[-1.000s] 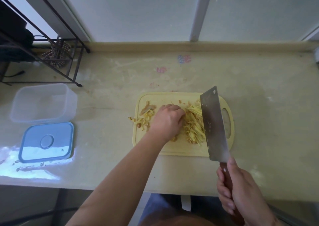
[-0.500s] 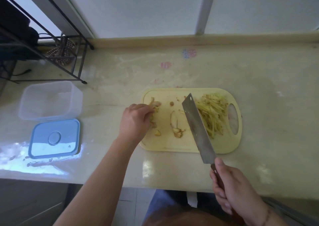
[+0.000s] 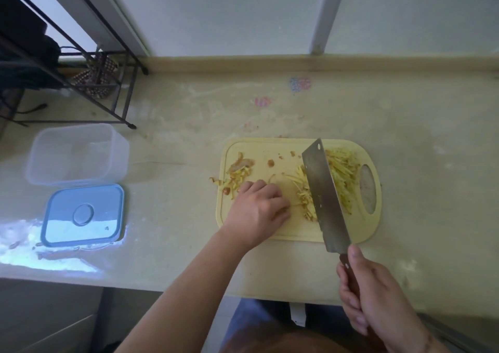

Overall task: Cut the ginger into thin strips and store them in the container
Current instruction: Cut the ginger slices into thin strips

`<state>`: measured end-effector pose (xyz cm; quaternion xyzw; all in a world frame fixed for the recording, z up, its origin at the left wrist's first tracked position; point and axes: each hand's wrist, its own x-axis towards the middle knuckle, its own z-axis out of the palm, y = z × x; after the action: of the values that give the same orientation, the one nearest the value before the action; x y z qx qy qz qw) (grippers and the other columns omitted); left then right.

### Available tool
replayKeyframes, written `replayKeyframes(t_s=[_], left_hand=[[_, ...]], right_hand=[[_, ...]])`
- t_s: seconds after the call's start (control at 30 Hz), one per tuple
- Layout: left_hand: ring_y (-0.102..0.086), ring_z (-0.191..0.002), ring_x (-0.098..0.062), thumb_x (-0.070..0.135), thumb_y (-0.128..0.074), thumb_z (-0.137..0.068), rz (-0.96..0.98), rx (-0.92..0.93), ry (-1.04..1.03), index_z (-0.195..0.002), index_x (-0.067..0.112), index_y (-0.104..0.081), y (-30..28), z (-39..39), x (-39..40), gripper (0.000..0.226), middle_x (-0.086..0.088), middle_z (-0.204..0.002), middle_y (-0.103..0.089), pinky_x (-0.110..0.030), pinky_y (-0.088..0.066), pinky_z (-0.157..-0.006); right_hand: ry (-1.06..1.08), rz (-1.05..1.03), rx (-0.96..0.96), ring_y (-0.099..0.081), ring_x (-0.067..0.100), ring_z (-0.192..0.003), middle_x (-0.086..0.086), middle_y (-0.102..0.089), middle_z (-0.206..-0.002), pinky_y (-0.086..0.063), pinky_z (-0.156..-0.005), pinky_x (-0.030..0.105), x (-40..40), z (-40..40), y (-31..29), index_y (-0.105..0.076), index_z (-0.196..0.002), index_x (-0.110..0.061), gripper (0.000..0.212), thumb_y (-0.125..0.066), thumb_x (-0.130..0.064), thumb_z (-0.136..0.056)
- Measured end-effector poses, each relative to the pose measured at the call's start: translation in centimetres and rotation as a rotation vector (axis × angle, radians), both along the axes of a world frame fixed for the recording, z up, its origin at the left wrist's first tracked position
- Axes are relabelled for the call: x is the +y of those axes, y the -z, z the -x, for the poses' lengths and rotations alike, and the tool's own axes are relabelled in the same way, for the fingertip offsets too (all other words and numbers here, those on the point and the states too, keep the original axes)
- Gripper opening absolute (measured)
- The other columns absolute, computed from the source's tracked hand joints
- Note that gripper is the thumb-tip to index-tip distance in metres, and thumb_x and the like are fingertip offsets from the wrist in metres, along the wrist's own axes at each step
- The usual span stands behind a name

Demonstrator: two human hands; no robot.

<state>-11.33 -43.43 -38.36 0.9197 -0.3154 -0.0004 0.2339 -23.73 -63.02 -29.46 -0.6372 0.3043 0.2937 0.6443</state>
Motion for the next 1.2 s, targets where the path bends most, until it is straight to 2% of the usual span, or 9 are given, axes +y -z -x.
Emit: replayKeyframes(t_s=[0.2, 0.37, 0.47, 0.57, 0.67, 0.9, 1.0, 1.1, 1.2], left_hand=[[-0.062, -0.074, -0.025, 0.016, -0.071, -0.082, 0.059, 0.034, 0.010, -0.083, 0.012, -0.073, -0.4, 0.1, -0.1, 0.005, -0.002, -0.084, -0.067, -0.040, -0.053, -0.068], [-0.066, -0.092, -0.024, 0.002, -0.078, -0.076, 0.192, 0.082, -0.027, -0.097, 0.008, -0.076, 0.1, 0.4, 0.6, 0.022, -0.005, -0.102, -0.069, -0.038, -0.054, -0.082], [-0.065, -0.098, -0.021, 0.021, -0.072, -0.086, 0.210, 0.067, -0.071, -0.104, 0.010, -0.075, 0.4, 0.7, 1.3, 0.022, -0.003, -0.107, -0.069, -0.035, -0.050, -0.088], [-0.063, -0.091, -0.022, 0.034, -0.067, -0.087, 0.162, 0.014, -0.135, -0.102, 0.014, -0.075, 0.9, 1.3, 1.8, 0.026, 0.000, -0.099, -0.069, -0.035, -0.045, -0.086], [-0.063, -0.085, -0.020, 0.032, -0.071, -0.084, 0.122, -0.013, -0.174, -0.096, 0.018, -0.076, 1.2, 1.7, 1.7, 0.020, 0.005, -0.090, -0.071, -0.031, -0.038, -0.082], [-0.064, -0.082, -0.022, 0.014, -0.083, -0.074, 0.146, 0.058, -0.233, -0.092, 0.017, -0.075, 1.0, 1.9, 0.9, 0.020, 0.006, -0.085, -0.071, -0.033, -0.040, -0.080], [-0.064, -0.082, -0.021, 0.025, -0.076, -0.081, 0.143, 0.063, -0.226, -0.093, 0.018, -0.074, 0.7, 1.9, 0.9, 0.014, 0.006, -0.085, -0.071, -0.036, -0.043, -0.079], [-0.065, -0.084, -0.019, 0.038, -0.064, -0.086, 0.133, 0.125, -0.249, -0.097, 0.018, -0.074, 0.1, 1.8, 0.7, 0.025, 0.007, -0.087, -0.072, -0.038, -0.046, -0.079], [-0.065, -0.086, -0.021, 0.037, -0.063, -0.085, 0.121, 0.154, -0.257, -0.101, 0.018, -0.073, -0.2, 1.4, 0.4, 0.027, 0.006, -0.089, -0.071, -0.040, -0.050, -0.079]], right_hand=[[-0.059, -0.012, -0.016, -0.028, 0.017, -0.037, 0.010, -0.031, -0.050, -0.027, -0.040, 0.026, 0.6, 0.1, 0.1, -0.042, -0.067, -0.006, 0.059, -0.039, -0.062, -0.086], [-0.070, -0.012, -0.015, -0.028, 0.017, -0.038, 0.010, -0.031, -0.051, -0.026, -0.041, 0.027, 0.7, 0.0, 0.4, -0.043, -0.065, -0.008, 0.060, -0.040, -0.064, -0.085], [-0.094, -0.005, -0.005, -0.028, 0.018, -0.037, 0.011, -0.031, -0.050, -0.026, -0.041, 0.027, 0.7, 0.1, 0.6, -0.043, -0.061, -0.010, 0.059, -0.038, -0.063, -0.088], [-0.094, 0.004, 0.019, -0.027, 0.017, -0.038, 0.010, -0.031, -0.051, -0.023, -0.042, 0.028, 1.1, 0.2, 0.9, -0.042, -0.062, -0.011, 0.058, -0.039, -0.062, -0.088], [-0.117, 0.046, 0.004, -0.026, 0.017, -0.039, 0.008, -0.030, -0.052, -0.023, -0.041, 0.025, 1.5, 0.0, 1.2, -0.041, -0.067, -0.008, 0.058, -0.039, -0.062, -0.087], [-0.240, 0.152, -0.076, -0.034, 0.008, -0.035, -0.004, -0.035, -0.047, -0.031, -0.039, 0.020, 2.1, -0.4, 1.7, -0.041, -0.065, -0.009, 0.059, -0.037, -0.064, -0.086], [-0.200, 0.114, -0.056, -0.029, 0.010, -0.037, 0.001, -0.032, -0.050, -0.027, -0.038, 0.021, 1.9, -0.6, 1.5, -0.041, -0.067, -0.008, 0.057, -0.039, -0.061, -0.085], [-0.160, 0.068, -0.022, -0.026, 0.013, -0.039, 0.005, -0.028, -0.054, -0.023, -0.038, 0.023, 1.8, -0.8, 1.2, -0.041, -0.069, -0.007, 0.056, -0.040, -0.061, -0.085], [-0.135, 0.056, -0.013, -0.024, 0.016, -0.038, 0.009, -0.027, -0.054, -0.022, -0.041, 0.025, 1.6, -1.0, 1.1, -0.040, -0.068, -0.010, 0.058, -0.040, -0.066, -0.081]])
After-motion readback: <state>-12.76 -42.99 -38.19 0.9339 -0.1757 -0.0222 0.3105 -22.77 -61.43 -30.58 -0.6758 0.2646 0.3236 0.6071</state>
